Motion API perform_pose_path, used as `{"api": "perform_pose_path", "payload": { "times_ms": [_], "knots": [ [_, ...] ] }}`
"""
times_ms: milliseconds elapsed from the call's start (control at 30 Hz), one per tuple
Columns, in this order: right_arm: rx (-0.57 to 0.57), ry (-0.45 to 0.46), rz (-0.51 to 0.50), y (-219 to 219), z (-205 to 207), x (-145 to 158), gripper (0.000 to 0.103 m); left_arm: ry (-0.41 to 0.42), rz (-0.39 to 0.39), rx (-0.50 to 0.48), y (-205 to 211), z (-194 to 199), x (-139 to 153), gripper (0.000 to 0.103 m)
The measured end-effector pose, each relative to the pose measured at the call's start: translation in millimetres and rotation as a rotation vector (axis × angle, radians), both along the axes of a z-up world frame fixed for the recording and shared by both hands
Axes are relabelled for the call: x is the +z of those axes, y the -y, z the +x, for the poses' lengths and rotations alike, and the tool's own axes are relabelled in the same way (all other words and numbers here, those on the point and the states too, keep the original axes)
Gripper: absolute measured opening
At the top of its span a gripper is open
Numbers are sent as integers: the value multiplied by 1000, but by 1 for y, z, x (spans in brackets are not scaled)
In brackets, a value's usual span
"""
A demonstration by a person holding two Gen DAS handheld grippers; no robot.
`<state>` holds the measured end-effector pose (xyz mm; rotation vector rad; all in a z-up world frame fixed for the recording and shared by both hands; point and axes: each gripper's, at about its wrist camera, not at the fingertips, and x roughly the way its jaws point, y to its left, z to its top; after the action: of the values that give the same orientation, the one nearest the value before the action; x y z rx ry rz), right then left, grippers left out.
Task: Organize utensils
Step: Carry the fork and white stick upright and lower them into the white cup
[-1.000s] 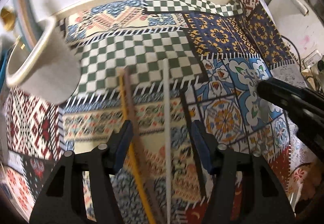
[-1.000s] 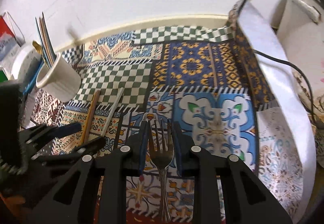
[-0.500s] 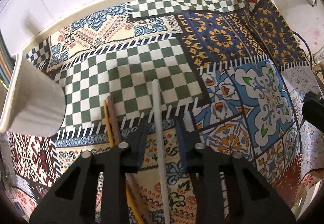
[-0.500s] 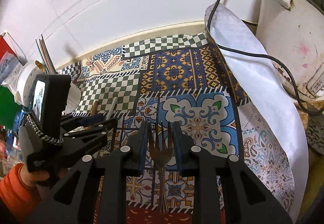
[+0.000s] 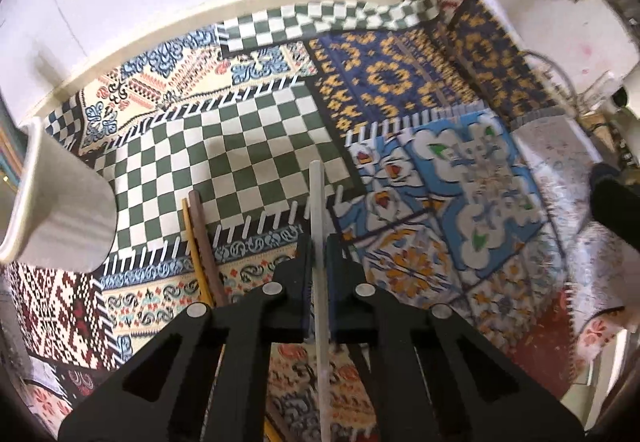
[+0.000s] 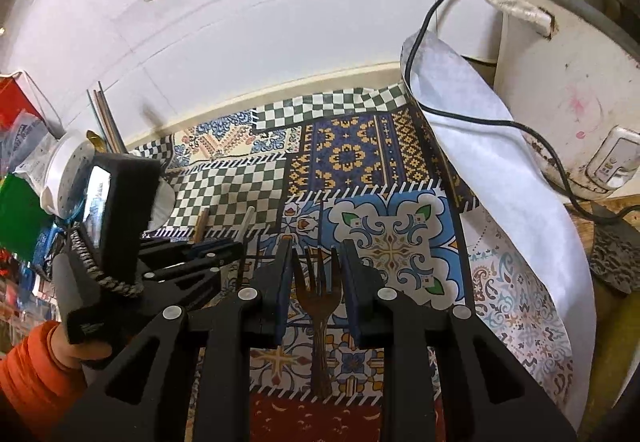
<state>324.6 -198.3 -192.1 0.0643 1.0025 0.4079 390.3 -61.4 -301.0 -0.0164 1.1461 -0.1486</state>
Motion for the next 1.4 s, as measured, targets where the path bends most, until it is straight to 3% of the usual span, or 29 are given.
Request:
{"api": "perform_pose_path", "payload": {
  "times_ms": [333,800,1067,1400],
  "knots": [
    [25,26,-10,-16,-24,12,21,134,-87,27,-25,-62,65,5],
    [103,106,-4,-54,-51,41,21,296,-151,157,-69,-144,120,5],
    [164,183,-5,-85,-54,69,21,413,-168,232,-94,-168,159,4],
    [240,284,33,-122,-43,113,21,525,-130,329,-128,-173,201,4]
  ]
}}
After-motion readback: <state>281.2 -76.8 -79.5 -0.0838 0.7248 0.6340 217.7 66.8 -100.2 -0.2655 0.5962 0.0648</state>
